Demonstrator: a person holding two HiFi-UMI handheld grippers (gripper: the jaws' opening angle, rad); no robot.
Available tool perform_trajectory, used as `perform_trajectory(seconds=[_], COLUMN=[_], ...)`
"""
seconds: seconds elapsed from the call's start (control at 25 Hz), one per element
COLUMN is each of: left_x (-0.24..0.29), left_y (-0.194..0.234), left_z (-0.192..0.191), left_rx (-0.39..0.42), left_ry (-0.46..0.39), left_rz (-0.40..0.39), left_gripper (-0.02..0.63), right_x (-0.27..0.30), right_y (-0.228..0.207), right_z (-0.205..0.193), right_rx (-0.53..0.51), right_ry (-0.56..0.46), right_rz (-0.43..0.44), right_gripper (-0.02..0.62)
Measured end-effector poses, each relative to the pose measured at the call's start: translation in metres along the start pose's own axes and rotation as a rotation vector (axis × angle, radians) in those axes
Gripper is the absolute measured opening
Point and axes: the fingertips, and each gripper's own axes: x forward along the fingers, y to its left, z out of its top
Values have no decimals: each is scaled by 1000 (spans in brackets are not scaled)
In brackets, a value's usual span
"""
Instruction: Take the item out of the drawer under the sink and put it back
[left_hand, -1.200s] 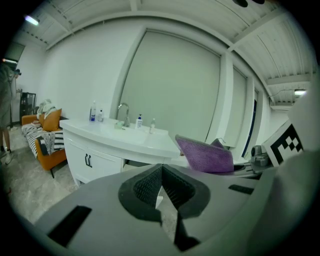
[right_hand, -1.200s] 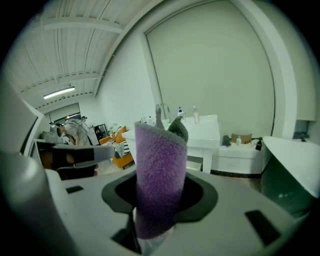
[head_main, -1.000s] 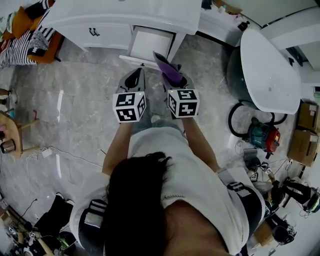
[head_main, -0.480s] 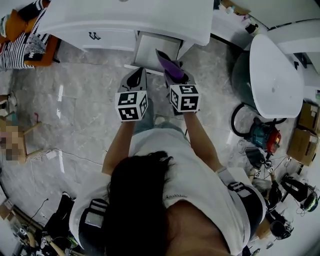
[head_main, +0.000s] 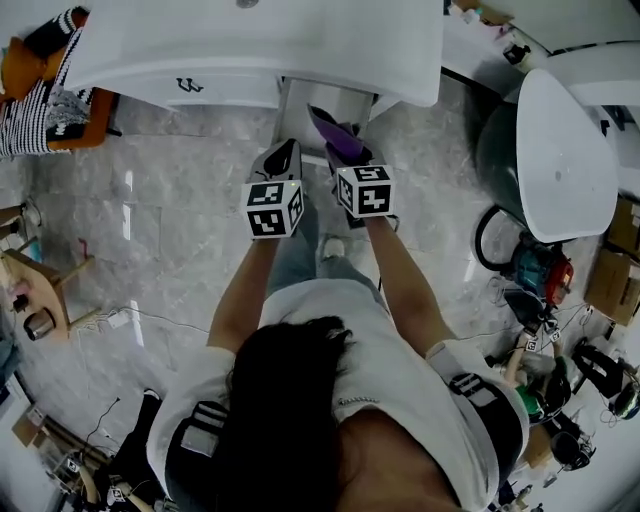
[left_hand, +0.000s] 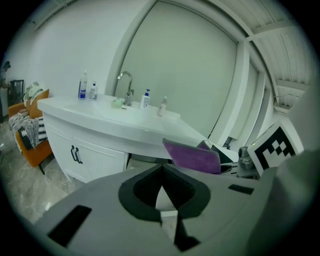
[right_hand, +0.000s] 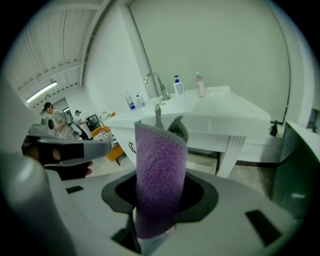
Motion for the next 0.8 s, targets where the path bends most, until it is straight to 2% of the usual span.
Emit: perform_trajectory(seconds=[0.48, 0.8], left_x=[70, 106], left_y=[39, 57], left_z=[-31, -53], left_rx=[-32, -44], left_ry=[68, 111], left_rz=[16, 20], left_gripper=[3, 3], right_x=[84, 134], right_y=[-31, -44], right_z=[-34, -47], right_rx=[5, 8], right_ry=[110, 152], right_rz=[-48, -39], right_gripper=[179, 183])
